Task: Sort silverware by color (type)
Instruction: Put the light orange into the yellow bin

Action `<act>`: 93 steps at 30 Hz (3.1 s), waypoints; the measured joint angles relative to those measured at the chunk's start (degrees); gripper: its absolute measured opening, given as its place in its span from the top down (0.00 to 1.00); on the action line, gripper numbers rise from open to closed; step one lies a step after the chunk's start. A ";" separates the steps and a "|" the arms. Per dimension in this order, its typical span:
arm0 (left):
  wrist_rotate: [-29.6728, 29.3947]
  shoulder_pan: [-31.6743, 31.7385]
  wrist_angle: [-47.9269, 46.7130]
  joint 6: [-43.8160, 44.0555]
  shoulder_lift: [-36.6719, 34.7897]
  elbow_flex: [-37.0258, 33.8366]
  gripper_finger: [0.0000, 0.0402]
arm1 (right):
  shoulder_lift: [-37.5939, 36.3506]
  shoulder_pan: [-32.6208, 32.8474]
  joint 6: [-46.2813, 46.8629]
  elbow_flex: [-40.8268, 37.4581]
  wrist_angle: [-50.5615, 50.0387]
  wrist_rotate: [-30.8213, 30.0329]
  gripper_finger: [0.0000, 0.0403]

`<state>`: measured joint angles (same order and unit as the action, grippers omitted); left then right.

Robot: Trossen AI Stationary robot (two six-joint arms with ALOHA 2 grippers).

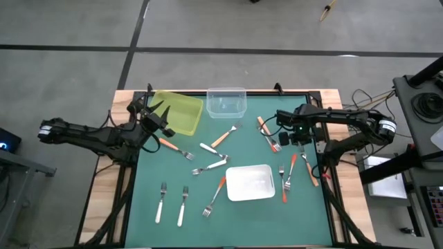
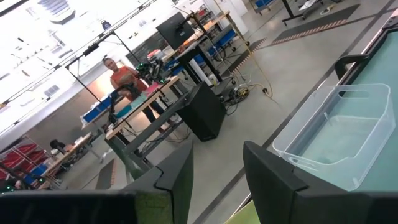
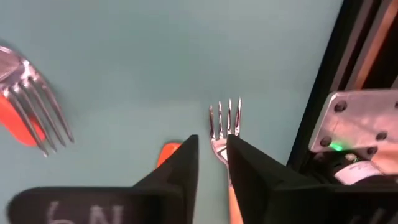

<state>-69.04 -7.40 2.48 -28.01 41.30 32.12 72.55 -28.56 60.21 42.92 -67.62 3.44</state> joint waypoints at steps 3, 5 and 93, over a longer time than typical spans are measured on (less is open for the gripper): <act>0.00 0.00 0.00 0.00 0.00 0.00 0.69 | 0.00 0.00 3.18 -0.67 0.00 -0.02 0.69; 0.00 0.00 -0.02 0.00 0.00 0.00 0.69 | 0.00 0.00 3.97 -1.33 -0.12 0.00 0.64; 0.04 0.01 -0.02 -0.66 -0.02 0.00 0.69 | 0.02 0.00 -0.82 -1.35 23.89 -13.43 0.86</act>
<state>-68.99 -7.39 2.46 -28.67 41.28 32.12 72.58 -28.56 59.40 41.57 -43.73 -9.99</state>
